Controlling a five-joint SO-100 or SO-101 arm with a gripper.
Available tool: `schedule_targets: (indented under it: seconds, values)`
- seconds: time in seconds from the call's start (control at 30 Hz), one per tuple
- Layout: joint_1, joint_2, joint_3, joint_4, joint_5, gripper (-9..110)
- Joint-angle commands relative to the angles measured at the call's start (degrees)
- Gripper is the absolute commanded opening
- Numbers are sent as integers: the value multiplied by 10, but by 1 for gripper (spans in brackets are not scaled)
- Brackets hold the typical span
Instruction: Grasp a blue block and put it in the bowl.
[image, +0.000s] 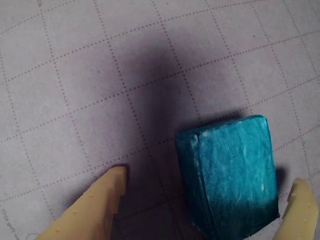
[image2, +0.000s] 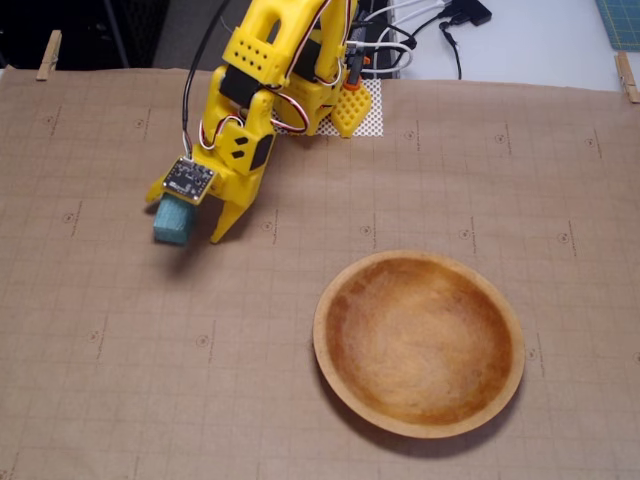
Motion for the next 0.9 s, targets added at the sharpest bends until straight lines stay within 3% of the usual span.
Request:
schedule_targets:
  seconds: [0.0, 0.23, 0.87]
  values:
    - [7, 13, -17, 3, -5, 33]
    - [7, 14, -17, 3, -11, 18]
    - [0, 15, -17, -2, -12, 2]
